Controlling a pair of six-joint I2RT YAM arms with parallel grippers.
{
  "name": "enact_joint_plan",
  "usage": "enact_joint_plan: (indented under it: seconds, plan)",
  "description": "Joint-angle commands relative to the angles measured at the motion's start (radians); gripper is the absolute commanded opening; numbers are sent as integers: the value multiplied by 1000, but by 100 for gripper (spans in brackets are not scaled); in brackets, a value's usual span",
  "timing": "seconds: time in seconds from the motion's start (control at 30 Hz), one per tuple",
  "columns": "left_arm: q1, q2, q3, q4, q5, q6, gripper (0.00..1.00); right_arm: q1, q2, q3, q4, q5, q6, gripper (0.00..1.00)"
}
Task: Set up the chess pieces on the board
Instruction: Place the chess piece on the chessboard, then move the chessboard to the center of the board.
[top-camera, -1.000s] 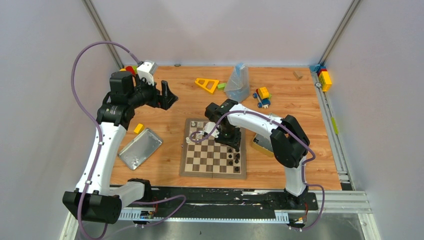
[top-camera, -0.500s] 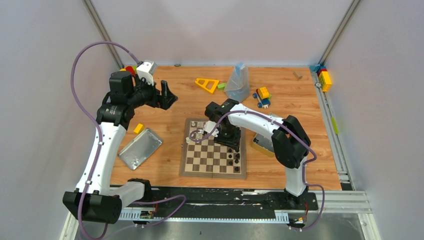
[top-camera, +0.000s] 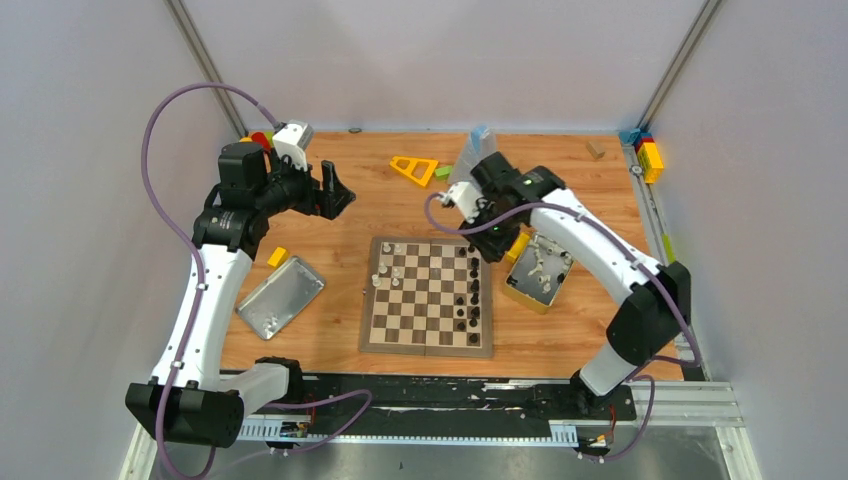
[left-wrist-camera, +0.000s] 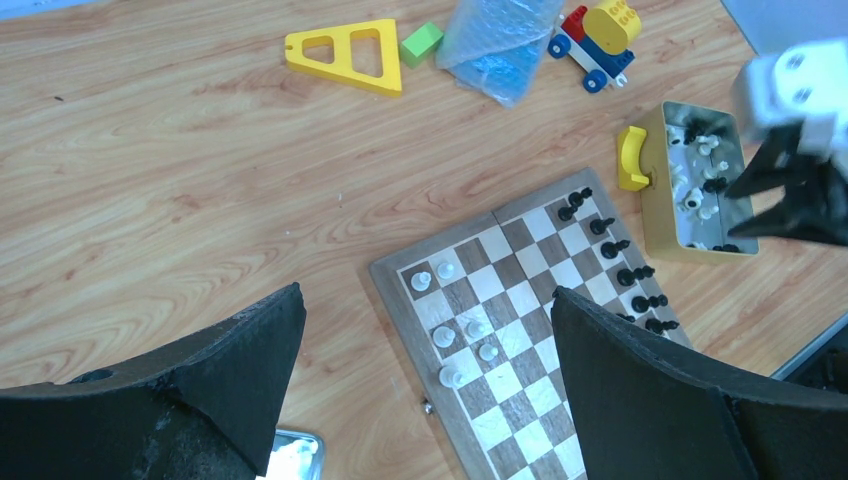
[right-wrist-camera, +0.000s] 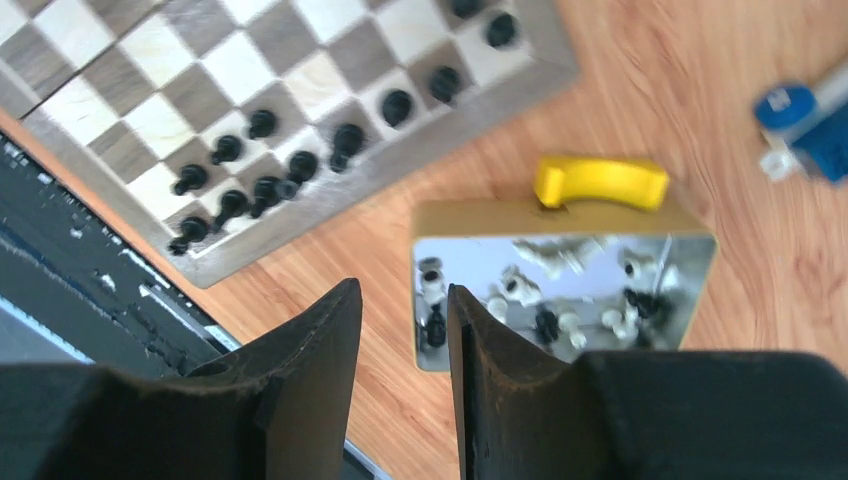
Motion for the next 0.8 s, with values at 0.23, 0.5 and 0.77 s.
enact_joint_plan:
  seconds: [0.23, 0.5, 0.77]
  plan:
    - [11, -26, 3, 37, 30, -13, 100, -426, -50, -170, 242, 15, 174, 38]
    - [12, -40, -17, 50, 31, -15, 100, -526, 102, -191, 312, -24, 211, 31]
    - [11, -48, -25, 53, 29, -13, 100, -526, 214, -171, 396, 6, 224, 27]
